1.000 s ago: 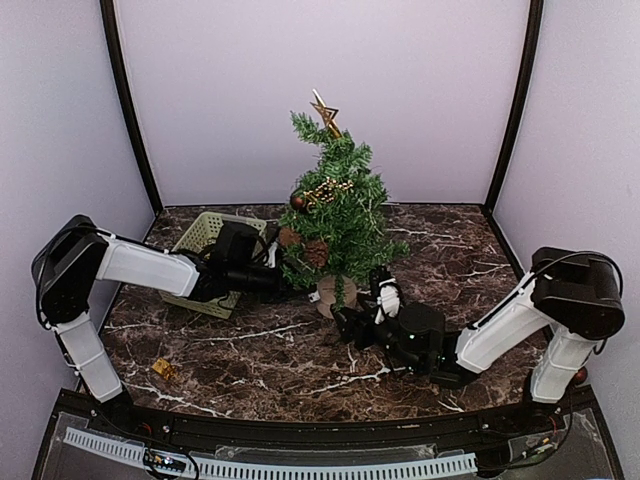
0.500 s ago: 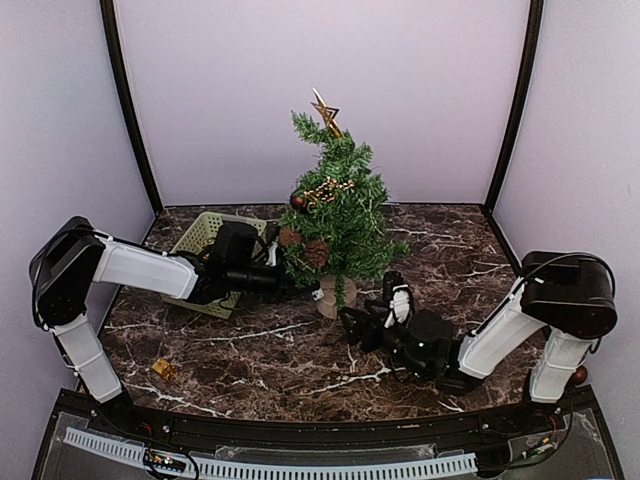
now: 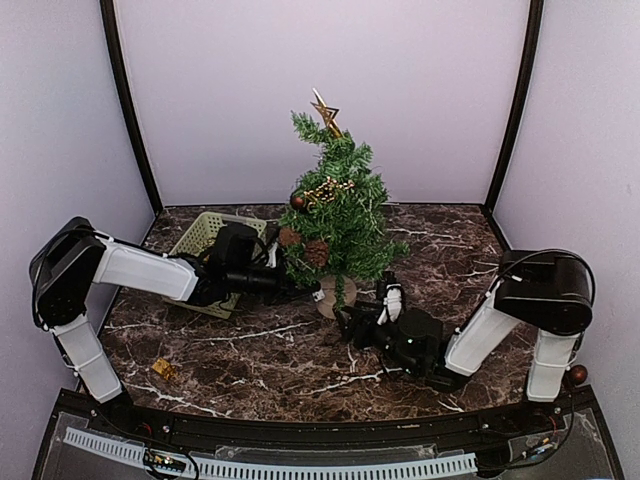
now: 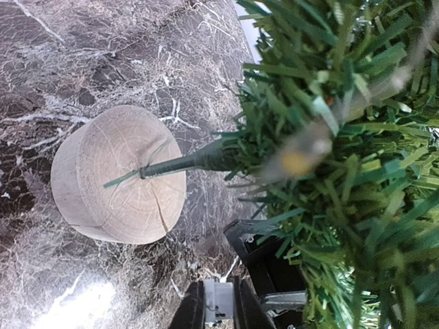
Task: Decorate the small christmas tree
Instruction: Adjust the light string.
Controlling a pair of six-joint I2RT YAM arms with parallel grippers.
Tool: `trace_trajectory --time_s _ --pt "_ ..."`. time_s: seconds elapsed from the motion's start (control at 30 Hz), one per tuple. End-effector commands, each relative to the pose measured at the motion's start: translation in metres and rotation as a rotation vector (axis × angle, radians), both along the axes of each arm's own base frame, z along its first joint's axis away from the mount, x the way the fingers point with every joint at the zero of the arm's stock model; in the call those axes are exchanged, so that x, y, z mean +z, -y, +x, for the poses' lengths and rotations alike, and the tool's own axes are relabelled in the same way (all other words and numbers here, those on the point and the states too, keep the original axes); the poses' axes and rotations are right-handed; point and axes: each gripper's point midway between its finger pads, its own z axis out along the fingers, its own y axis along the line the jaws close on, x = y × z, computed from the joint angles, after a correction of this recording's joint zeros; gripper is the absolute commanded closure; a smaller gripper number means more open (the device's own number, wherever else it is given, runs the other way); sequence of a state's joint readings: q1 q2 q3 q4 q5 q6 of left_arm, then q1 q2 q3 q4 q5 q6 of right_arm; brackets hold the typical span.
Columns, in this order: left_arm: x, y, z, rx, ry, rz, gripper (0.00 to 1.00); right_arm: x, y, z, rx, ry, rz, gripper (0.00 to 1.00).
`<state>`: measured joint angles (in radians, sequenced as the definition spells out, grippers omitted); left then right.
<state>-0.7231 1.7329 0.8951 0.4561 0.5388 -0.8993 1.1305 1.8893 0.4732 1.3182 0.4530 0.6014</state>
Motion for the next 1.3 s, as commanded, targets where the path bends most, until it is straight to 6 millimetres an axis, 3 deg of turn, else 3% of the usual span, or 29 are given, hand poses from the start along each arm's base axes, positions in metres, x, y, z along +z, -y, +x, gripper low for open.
trace_trajectory --time_s 0.0,0.37,0.63,1.03,1.27 --pt "0.023 0.001 -0.004 -0.006 0.043 -0.049 0.86 0.013 -0.012 0.008 0.009 0.034 0.041 0.34" --pt "0.02 0.004 -0.005 -0.004 0.02 -0.057 0.86 0.013 -0.036 0.017 0.033 0.082 -0.001 0.35" --pt "0.02 0.006 -0.008 -0.011 0.013 -0.064 0.86 0.012 -0.042 0.019 0.036 0.092 -0.008 0.36" --pt "0.021 0.007 -0.012 -0.016 0.006 -0.069 0.87 0.015 -0.051 0.023 0.043 0.117 -0.018 0.45" --pt "0.022 0.007 -0.014 -0.024 0.005 -0.071 0.87 0.016 -0.054 0.023 0.055 0.125 -0.025 0.56"
